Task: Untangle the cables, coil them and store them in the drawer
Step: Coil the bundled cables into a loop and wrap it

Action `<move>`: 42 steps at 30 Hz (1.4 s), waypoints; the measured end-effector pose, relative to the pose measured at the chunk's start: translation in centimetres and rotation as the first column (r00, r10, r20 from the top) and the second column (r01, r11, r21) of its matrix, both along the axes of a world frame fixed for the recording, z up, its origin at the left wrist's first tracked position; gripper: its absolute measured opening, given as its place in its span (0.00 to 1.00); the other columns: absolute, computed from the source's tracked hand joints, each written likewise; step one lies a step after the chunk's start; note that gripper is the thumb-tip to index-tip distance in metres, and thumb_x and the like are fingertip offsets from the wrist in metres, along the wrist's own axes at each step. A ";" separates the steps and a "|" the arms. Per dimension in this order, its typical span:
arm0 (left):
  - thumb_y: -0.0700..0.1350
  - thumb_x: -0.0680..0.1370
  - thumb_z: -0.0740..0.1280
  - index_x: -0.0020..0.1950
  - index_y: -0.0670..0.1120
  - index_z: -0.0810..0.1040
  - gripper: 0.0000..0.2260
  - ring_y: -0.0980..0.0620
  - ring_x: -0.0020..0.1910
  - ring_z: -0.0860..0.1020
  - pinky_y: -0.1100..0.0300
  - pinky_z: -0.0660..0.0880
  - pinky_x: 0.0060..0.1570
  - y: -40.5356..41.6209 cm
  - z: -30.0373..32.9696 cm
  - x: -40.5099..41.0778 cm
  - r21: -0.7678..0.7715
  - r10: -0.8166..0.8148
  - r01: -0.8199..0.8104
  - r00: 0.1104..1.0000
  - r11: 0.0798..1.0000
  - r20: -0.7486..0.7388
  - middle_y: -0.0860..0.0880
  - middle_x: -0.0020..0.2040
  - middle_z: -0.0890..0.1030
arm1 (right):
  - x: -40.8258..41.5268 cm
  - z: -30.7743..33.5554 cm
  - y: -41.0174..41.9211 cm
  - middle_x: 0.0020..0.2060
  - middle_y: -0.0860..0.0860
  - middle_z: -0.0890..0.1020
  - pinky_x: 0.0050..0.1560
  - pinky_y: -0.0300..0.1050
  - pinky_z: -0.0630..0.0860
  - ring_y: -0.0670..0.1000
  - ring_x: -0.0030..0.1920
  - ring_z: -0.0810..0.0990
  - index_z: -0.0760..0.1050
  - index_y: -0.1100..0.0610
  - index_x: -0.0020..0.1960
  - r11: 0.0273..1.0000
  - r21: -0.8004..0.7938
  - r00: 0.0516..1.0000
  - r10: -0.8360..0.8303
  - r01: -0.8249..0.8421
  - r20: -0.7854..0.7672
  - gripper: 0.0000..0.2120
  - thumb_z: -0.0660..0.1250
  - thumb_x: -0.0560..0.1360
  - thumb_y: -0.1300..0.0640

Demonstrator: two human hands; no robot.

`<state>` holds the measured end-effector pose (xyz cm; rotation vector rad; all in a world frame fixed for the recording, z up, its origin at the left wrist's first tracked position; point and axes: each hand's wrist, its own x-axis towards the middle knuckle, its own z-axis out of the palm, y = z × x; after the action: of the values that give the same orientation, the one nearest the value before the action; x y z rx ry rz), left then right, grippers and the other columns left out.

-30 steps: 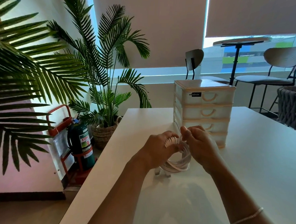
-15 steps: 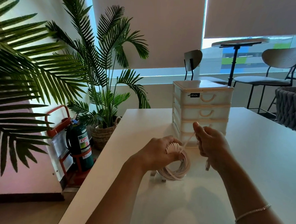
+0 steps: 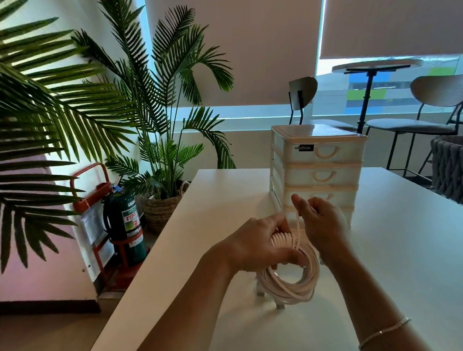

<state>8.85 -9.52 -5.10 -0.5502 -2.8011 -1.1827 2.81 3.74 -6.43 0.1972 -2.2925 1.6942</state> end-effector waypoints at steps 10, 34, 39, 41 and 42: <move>0.49 0.73 0.70 0.43 0.48 0.73 0.08 0.58 0.25 0.75 0.66 0.72 0.28 0.3 -0.3 0.1 0.159 -0.040 0.042 0.999 0.986 -0.013 0.51 0.32 0.79 | -0.6 -0.4 -0.3 0.26 0.49 0.72 0.36 0.44 0.67 0.48 0.29 0.69 0.69 0.56 0.32 0.997 0.073 0.999 -0.015 0.013 0.029 0.19 0.63 0.75 0.45; 0.51 0.71 0.72 0.54 0.42 0.77 0.17 0.53 0.40 0.71 0.73 0.64 0.33 0.1 -1.4 -1.6 0.067 0.319 -0.320 0.862 0.945 -0.393 0.49 0.44 0.75 | 0.9 0.2 0.0 0.39 0.46 0.80 0.47 0.46 0.73 0.48 0.44 0.78 0.76 0.48 0.37 0.969 0.246 0.978 0.034 0.018 -0.207 0.07 0.70 0.70 0.48; 0.50 0.74 0.69 0.57 0.42 0.76 0.16 0.52 0.38 0.73 0.70 0.66 0.34 -0.6 -1.6 -1.9 0.166 0.474 -0.447 0.782 0.879 -0.403 0.45 0.45 0.80 | 1.0 -0.4 -0.5 0.42 0.45 0.76 0.39 0.33 0.67 0.45 0.43 0.74 0.81 0.53 0.40 0.936 0.350 0.903 0.115 0.041 -0.415 0.06 0.76 0.65 0.55; 0.50 0.74 0.69 0.57 0.42 0.76 0.16 0.54 0.36 0.73 0.73 0.67 0.30 -0.6 -1.5 -1.9 0.224 0.526 -0.476 0.754 0.850 -0.393 0.48 0.42 0.78 | 1.2 -0.4 -0.6 0.44 0.44 0.74 0.38 0.28 0.63 0.44 0.43 0.73 0.82 0.53 0.43 0.927 0.374 0.902 0.135 0.031 -0.411 0.08 0.77 0.65 0.55; 0.50 0.74 0.70 0.56 0.43 0.76 0.16 0.55 0.34 0.72 0.74 0.67 0.30 -0.6 -1.5 -2.0 0.252 0.540 -0.478 0.753 0.842 -0.376 0.50 0.41 0.76 | 1.2 -0.3 -0.6 0.44 0.45 0.74 0.38 0.28 0.63 0.45 0.44 0.73 0.82 0.53 0.44 0.925 0.377 0.897 0.130 0.043 -0.422 0.10 0.77 0.64 0.55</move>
<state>6.89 -10.11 -6.64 -0.0057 -2.2420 -0.9730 4.06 3.13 -6.71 0.6482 -2.2371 1.0571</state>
